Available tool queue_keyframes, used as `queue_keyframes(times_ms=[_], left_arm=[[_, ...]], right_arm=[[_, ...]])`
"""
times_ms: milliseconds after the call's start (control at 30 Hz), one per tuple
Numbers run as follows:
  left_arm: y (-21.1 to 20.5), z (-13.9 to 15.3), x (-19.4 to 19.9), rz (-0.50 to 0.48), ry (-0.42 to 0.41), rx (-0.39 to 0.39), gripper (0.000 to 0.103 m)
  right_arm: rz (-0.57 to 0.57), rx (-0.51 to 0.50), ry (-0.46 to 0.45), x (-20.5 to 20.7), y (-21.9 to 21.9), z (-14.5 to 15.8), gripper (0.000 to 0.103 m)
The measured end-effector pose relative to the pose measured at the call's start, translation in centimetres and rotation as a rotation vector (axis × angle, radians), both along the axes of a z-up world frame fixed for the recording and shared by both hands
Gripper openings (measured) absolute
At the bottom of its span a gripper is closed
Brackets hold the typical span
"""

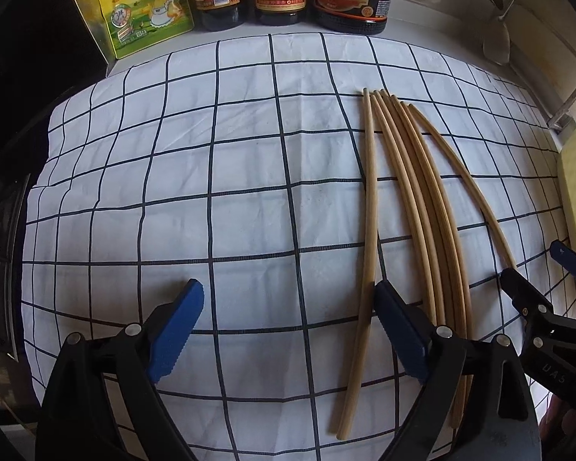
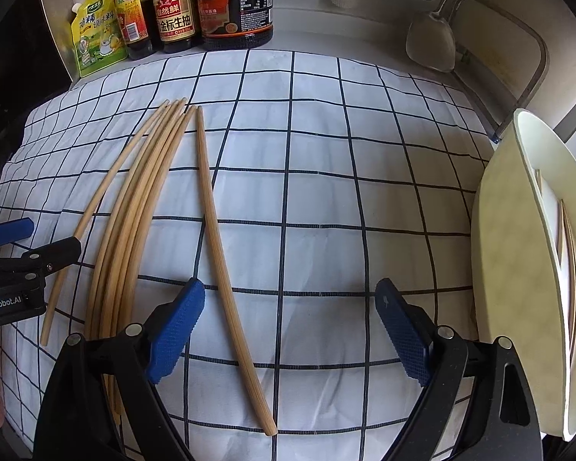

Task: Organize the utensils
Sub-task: 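Lower both tools to the bundle and separate single chopsticks, then close the left tool on one chopstick while the right tool grasps another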

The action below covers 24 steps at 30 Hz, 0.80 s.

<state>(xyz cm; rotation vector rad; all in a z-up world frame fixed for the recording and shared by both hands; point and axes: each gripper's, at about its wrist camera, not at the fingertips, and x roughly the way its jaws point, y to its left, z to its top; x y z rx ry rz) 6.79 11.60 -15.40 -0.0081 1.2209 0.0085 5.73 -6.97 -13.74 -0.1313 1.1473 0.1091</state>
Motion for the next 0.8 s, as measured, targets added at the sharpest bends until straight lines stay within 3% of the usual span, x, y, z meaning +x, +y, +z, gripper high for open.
queue_keyframes(times_ms=[167,333,400,600,733,800], left_arm=[[-0.4,0.0,1.7,-0.010,-0.011,0.016,0.094],[-1.0,0.1,3.0,-0.016,-0.023,0.037,0.091],[-1.2,0.4,2.8,-0.022,-0.036,0.015,0.074],[-2.8,1.0,2.0,-0.069,-0.042,0.001,0.042],[-3.0,1.1,1.6,-0.078,-0.037,-0.007,0.025],[-3.0,1.1,1.4,-0.082,-0.033,-0.009,0.010]], right_arm=[[0.037,-0.006,-0.019,0.3,0.7,-0.2,0.087],[0.045,0.022,-0.018,0.7,0.6,-0.3,0.086],[0.053,0.023,-0.020,0.5,0.7,-0.3,0.085],[0.102,0.061,-0.008,0.2,1.3,0.0,0.061],[0.152,0.054,-0.020,-0.2,2.4,0.3,0.028],[0.165,0.051,-0.019,-0.3,2.9,0.4,0.018]])
